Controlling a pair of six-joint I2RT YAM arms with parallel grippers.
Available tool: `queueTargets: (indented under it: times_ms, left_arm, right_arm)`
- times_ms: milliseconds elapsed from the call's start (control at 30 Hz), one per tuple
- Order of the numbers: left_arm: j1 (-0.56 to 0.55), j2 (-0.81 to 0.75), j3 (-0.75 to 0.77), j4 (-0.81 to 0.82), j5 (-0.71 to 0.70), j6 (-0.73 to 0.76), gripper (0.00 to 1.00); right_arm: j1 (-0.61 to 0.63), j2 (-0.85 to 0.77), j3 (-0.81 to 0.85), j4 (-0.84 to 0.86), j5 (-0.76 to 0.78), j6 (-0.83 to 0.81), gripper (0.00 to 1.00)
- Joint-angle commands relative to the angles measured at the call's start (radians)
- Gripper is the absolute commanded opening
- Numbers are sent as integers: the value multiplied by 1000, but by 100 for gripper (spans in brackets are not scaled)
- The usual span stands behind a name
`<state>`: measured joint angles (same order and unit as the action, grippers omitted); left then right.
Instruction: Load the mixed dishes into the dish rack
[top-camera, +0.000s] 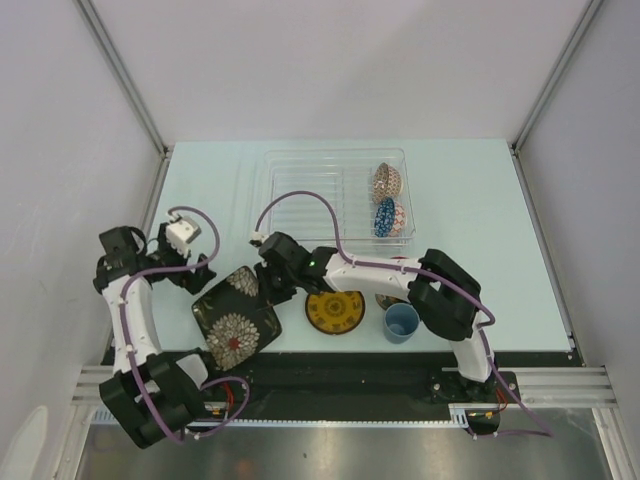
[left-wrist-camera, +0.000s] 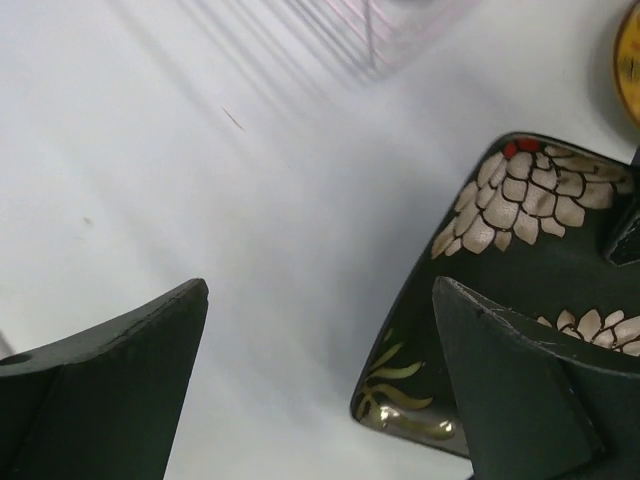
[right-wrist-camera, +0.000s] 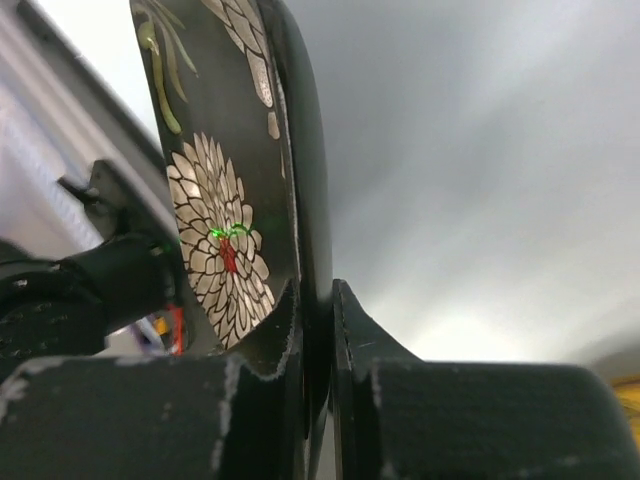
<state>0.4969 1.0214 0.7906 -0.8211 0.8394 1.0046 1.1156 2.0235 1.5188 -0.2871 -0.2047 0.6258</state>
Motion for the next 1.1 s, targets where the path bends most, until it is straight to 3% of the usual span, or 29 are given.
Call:
queueTargets:
  times_ms: [0,133,233,500,733,800,867,900,967,1000,1067]
  left_arm:
    - [95,63,174,-7,193,-150,100]
    - [170,117,308,-18,358,-270,100]
    - [180,137,352,-81,395,-262,100]
    - [170,137,279,-111,353,-256,100]
    - [154,189,248,-208,297,-175,99]
    - [154,178,219,-188,293,-175,100]
    - [154,172,205,-167,288,-175,100]
    - [152,167,191,-161,287,-176,100]
    - [146,167,182,-144,283,-181,100]
    - [143,167,173,-136,282,-188,99]
    - [132,174,165,-124,279,-195,100]
  right_arm:
    - [-30,-101,98,-73,203,-165,0]
    - [-55,-140,213,-197,434,-314,0]
    - [-114,-187,265,-224,447,-365,0]
    - [-203,-333,434,-224,539,-542,0]
    - [-270,-298,675,-224,582,-759,0]
    - [-272,-313,580,-101,646,-871,0]
    - [-272,-386,442,62,692,-1090,0]
    - [-272,-416,343,265,682,-1177,0]
    - [-273,-505,56,504,633,-1463,0]
    - [-281,-511,13,576,586,-1533,0]
    - [-312,-467,56,511,587,-1552,0]
